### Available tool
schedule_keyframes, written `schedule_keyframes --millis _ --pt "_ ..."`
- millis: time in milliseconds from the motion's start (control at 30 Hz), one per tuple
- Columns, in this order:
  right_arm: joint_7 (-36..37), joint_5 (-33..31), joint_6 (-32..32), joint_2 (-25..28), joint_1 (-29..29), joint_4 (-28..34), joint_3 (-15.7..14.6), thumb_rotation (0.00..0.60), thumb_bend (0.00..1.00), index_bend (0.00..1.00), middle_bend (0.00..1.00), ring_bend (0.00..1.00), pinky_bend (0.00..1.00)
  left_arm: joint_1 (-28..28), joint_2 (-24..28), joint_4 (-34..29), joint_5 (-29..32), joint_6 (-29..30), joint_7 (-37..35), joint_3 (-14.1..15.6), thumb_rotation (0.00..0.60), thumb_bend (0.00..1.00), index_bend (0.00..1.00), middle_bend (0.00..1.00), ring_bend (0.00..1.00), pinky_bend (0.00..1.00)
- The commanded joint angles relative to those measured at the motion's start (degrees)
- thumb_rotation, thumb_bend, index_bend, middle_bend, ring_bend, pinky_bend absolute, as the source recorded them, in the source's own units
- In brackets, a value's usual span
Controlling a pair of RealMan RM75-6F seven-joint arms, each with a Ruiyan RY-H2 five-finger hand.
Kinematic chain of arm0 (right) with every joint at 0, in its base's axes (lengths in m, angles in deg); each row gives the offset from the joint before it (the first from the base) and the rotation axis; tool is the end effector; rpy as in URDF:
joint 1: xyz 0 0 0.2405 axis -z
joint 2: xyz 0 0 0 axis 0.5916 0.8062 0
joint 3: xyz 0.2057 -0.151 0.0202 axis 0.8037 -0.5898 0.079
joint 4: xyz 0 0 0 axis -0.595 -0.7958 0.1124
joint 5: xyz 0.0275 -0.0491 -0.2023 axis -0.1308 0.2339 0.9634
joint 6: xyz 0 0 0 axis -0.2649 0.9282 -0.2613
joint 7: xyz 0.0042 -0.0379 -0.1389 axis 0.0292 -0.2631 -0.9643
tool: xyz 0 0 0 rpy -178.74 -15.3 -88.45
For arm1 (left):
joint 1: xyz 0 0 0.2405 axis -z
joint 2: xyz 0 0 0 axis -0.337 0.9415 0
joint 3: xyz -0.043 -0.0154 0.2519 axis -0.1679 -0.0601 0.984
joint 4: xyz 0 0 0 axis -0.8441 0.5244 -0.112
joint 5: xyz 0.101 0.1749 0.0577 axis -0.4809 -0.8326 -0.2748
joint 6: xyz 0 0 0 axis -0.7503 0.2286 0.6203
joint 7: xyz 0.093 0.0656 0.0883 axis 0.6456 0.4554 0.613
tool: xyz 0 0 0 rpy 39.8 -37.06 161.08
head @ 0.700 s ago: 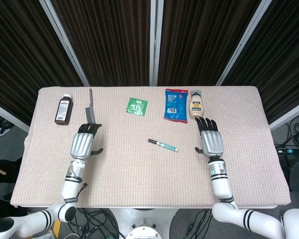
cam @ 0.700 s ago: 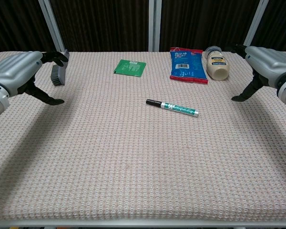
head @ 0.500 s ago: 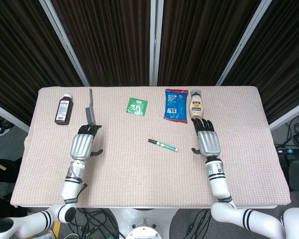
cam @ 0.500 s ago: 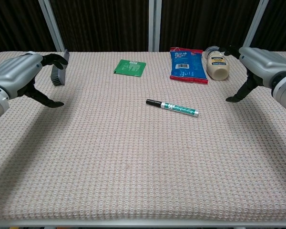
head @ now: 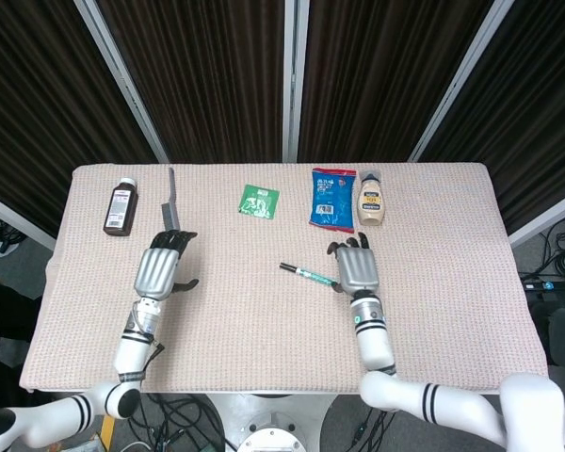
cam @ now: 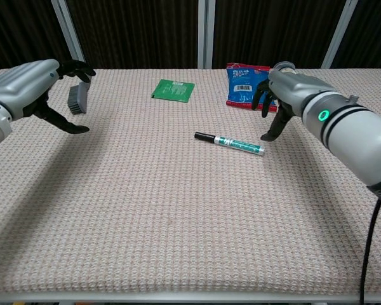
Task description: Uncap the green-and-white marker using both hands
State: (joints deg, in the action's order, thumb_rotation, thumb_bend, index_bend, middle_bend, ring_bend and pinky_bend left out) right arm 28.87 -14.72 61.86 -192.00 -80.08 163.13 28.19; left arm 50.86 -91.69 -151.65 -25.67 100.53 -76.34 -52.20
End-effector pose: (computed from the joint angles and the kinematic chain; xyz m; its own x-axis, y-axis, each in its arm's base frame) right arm -0.1153 -0.3431 -0.0642 0.3776 -0.2831 0.8817 -0.9216 -0.0222 0.3875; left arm -0.1951 0.3263 -0.0291 0.2743 0.0498 0.9603 0.9485 -0.1787 -0.2617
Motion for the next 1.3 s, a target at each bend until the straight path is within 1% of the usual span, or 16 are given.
schedule_keyframes --millis 33,200,500,833,1033,1300 --pt "-3.54 -3.35 3.89 -5.92 -4.03 -3.0 2.33 0.6 0.09 0.41 0.44 0.21 0.08 0.24 0.98 -1.32 -0.09 -0.56 -0.35 -0.14 0.6 0.0 0.18 0.2 0.14 0.16" --pt "-4.7 -4.47 5.62 -9.9 -5.93 -6.04 2.82 0.6 0.12 0.45 0.47 0.24 0.1 0.57 1.85 -2.73 -0.36 -1.29 -0.51 0.22 0.6 0.0 0.18 0.2 0.14 0.16" --pt "-6.55 -4.66 7.88 -14.27 -7.91 -12.59 3.79 0.6 0.14 0.49 0.5 0.27 0.1 0.56 1.83 -2.34 -0.07 -1.95 -1.56 0.76 0.6 0.0 0.18 0.2 0.14 0.16" --pt "-7.49 -5.35 7.21 -17.17 -7.99 -18.39 4.27 0.6 0.14 0.5 0.51 0.27 0.1 0.74 1.54 -1.1 -0.6 -2.53 -3.2 1.43 0.6 0.0 0.18 0.2 0.14 0.16" --pt "-7.29 -4.79 6.55 -17.77 -7.91 -19.15 4.81 0.6 0.15 0.51 0.52 0.27 0.11 0.63 1.46 -0.77 -0.84 -1.8 -3.3 1.36 0.6 0.0 0.18 0.2 0.14 0.15" --pt "-8.7 -4.57 5.94 -19.09 -8.52 -21.67 5.32 0.6 0.15 0.51 0.52 0.28 0.11 0.54 1.27 -0.06 -0.61 -2.0 -3.39 1.55 0.6 0.0 0.18 0.2 0.14 0.15"
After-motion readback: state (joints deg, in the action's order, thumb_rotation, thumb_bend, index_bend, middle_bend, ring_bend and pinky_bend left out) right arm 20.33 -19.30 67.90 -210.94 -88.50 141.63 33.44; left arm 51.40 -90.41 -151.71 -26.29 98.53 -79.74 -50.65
